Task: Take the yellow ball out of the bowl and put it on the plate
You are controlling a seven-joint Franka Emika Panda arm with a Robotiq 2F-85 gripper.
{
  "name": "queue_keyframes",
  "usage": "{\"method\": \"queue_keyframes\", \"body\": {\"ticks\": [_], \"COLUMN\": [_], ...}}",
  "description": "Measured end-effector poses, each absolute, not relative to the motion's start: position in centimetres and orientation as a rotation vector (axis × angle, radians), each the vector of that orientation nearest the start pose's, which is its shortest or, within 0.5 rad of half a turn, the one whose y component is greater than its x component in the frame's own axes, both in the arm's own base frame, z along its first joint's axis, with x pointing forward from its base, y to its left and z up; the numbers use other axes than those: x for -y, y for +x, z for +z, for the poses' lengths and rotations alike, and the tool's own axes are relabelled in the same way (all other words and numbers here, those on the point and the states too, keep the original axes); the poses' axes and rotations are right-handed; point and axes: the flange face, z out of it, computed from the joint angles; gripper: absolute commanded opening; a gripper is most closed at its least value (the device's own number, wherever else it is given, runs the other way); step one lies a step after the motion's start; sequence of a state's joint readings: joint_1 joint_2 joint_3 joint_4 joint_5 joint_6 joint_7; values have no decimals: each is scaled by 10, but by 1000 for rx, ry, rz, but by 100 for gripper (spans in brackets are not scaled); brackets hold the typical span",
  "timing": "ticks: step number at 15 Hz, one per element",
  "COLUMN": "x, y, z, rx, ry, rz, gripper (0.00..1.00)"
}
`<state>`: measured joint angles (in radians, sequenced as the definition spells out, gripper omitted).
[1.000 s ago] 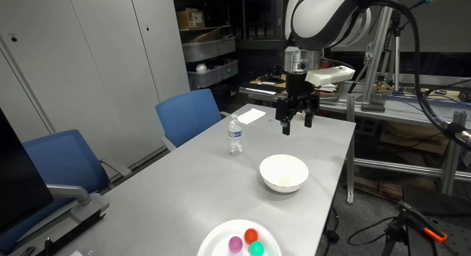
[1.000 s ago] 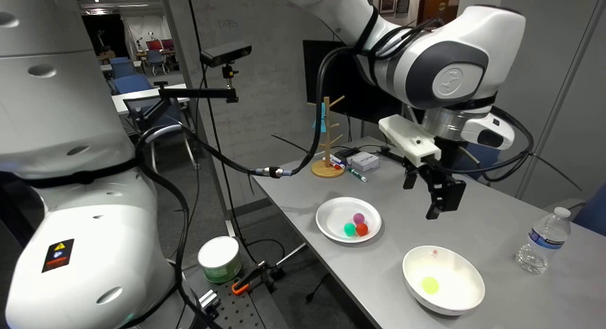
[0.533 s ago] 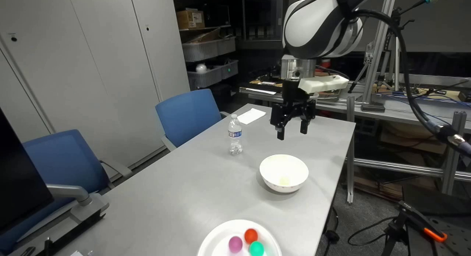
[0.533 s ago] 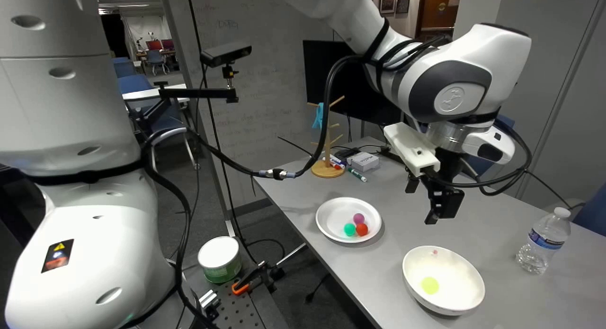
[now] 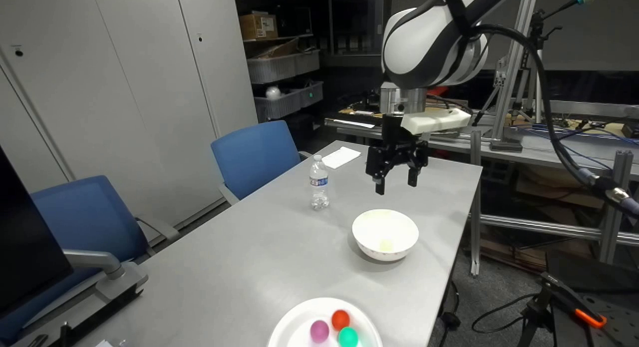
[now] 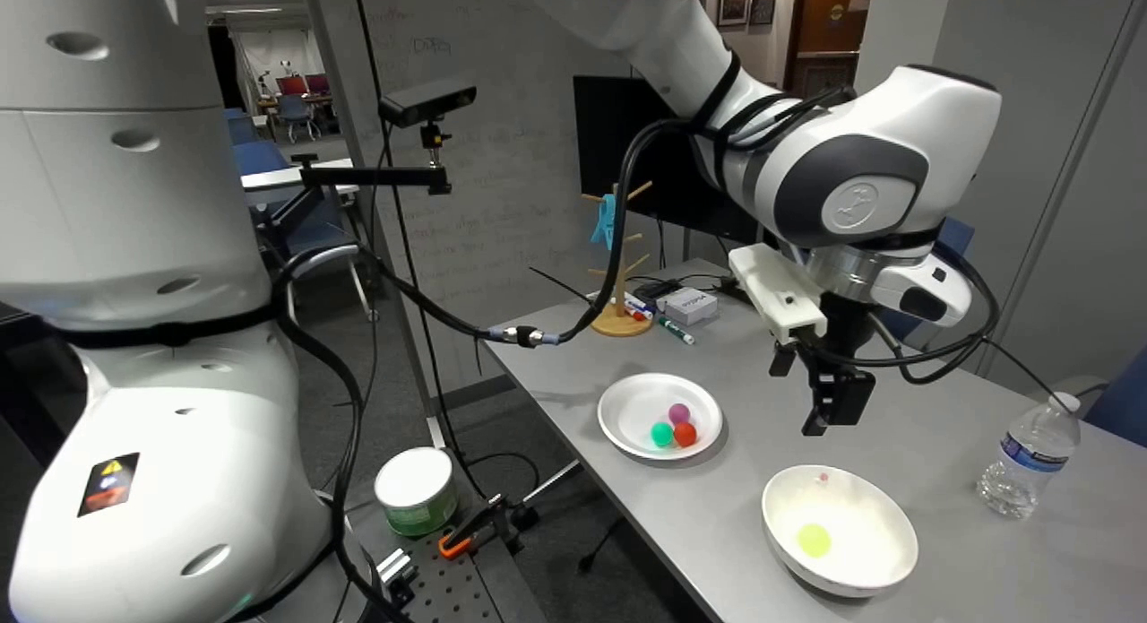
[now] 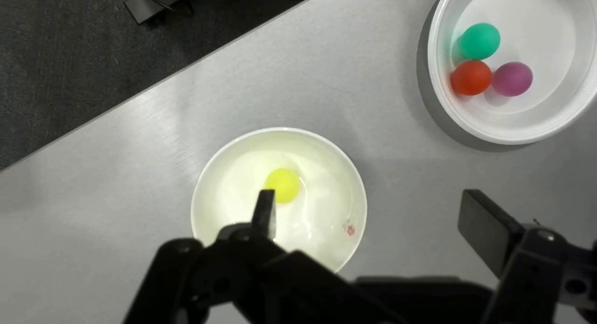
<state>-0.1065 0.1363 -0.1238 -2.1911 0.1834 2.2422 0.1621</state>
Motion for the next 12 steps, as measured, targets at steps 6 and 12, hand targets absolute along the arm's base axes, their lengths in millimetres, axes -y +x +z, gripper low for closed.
{"method": "queue_keyframes", "body": {"ticks": [6,12], "x": [126,144], "y": [538,546], "z": [278,235], "rx": [-893,-982], "ry": [-2925,-2917], "rz": [80,112], "gripper": [100,100]}}
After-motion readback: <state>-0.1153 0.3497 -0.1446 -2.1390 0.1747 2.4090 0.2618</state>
